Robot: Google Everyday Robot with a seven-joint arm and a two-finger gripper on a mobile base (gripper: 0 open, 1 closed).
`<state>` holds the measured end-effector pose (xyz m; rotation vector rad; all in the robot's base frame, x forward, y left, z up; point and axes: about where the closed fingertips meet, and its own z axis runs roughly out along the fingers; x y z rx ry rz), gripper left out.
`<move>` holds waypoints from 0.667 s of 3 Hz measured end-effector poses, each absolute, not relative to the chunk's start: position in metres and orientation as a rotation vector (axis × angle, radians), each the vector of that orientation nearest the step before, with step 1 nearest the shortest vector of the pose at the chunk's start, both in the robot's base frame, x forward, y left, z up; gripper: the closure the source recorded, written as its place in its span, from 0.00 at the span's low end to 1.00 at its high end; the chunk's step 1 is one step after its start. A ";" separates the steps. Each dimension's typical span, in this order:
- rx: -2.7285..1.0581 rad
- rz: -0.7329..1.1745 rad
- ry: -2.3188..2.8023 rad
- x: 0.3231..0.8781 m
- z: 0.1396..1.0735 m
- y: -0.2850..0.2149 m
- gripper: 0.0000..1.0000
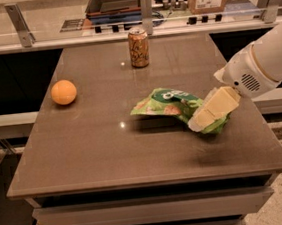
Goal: Move green rice chip bag near orange
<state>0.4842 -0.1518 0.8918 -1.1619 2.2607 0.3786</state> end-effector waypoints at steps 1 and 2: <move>-1.145 0.417 2.232 0.487 0.871 -0.144 0.00; -1.182 0.415 2.164 0.493 0.856 -0.138 0.00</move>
Offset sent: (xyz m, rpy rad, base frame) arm 0.0171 0.0168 -0.0532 0.0693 -0.1244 0.0883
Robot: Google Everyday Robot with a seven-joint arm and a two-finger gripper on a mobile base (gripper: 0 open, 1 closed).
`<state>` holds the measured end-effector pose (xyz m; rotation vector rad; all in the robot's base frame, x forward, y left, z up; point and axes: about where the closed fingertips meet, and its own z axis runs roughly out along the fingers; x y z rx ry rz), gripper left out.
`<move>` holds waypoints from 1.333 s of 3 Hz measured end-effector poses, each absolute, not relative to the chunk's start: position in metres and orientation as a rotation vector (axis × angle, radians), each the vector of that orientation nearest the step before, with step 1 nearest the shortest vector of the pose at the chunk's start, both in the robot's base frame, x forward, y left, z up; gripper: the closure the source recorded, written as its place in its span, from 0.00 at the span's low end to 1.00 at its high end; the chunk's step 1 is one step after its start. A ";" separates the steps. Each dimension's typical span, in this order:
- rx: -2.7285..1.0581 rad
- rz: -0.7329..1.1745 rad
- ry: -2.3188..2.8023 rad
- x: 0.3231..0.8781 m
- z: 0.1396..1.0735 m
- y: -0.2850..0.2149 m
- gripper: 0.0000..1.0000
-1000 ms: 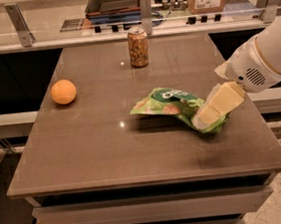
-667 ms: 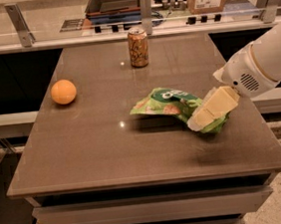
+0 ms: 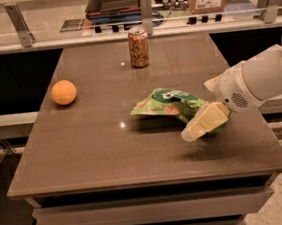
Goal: Move green rice chip bag near orange
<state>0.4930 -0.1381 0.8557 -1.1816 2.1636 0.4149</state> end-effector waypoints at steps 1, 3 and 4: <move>-1.211 0.394 2.112 0.499 0.845 -0.133 0.16; -1.221 0.387 2.049 0.505 0.837 -0.128 0.63; -1.194 0.409 2.041 0.508 0.838 -0.123 0.87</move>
Offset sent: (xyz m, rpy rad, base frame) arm 0.0143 0.0058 -0.0238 0.0142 -0.1169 0.0503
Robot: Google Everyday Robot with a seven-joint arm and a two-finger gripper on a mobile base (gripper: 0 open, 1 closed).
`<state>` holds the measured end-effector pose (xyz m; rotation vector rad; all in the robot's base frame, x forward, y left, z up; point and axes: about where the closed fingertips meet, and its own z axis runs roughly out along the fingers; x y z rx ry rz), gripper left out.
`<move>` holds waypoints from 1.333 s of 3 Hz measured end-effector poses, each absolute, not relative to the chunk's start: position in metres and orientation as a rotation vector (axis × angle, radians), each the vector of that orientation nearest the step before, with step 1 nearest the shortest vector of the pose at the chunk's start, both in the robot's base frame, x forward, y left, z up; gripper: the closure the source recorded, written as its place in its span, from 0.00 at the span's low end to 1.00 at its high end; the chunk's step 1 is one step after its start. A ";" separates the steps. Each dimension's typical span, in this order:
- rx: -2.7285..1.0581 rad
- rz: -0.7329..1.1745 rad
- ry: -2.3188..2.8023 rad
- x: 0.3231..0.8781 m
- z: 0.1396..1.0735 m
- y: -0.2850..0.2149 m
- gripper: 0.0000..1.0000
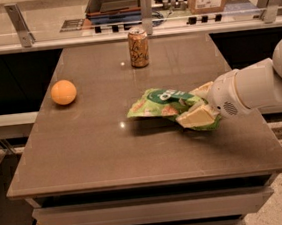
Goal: Move green rice chip bag near orange
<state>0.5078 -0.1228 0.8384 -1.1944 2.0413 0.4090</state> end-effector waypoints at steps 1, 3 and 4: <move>-1.150 0.477 2.004 0.517 0.845 -0.100 1.00; -1.126 0.572 1.956 0.543 0.852 -0.039 1.00; -1.154 0.597 1.929 0.554 0.852 -0.014 1.00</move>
Offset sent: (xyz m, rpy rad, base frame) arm 0.0446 0.0899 0.0136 0.1982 0.0054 0.0075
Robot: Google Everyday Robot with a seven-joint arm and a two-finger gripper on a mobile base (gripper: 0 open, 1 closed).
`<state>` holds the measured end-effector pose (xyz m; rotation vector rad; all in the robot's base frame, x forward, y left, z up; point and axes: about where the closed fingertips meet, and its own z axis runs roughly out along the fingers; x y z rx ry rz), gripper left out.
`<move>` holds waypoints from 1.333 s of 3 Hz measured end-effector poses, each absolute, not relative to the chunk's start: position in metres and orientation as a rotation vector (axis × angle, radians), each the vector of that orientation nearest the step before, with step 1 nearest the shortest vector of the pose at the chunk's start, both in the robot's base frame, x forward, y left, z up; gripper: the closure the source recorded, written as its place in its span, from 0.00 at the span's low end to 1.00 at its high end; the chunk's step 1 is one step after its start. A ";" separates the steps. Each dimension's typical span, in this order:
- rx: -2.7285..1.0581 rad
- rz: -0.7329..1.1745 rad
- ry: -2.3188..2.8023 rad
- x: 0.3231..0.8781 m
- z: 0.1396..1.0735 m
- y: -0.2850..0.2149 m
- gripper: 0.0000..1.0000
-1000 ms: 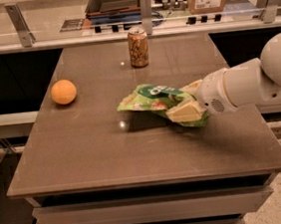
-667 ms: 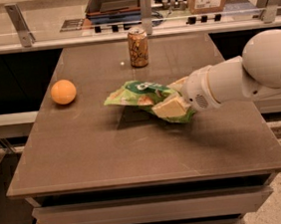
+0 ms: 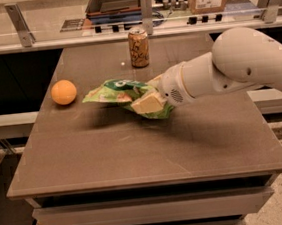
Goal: Move green rice chip bag near orange
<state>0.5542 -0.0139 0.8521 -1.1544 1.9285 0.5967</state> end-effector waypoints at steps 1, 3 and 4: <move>-1.180 0.609 1.908 0.563 0.850 0.006 1.00; -1.214 0.634 1.873 0.579 0.845 0.041 1.00; -1.219 0.641 1.868 0.581 0.845 0.045 1.00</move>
Offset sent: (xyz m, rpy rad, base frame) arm 0.0308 0.0562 -0.0079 0.0154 -0.0261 0.0573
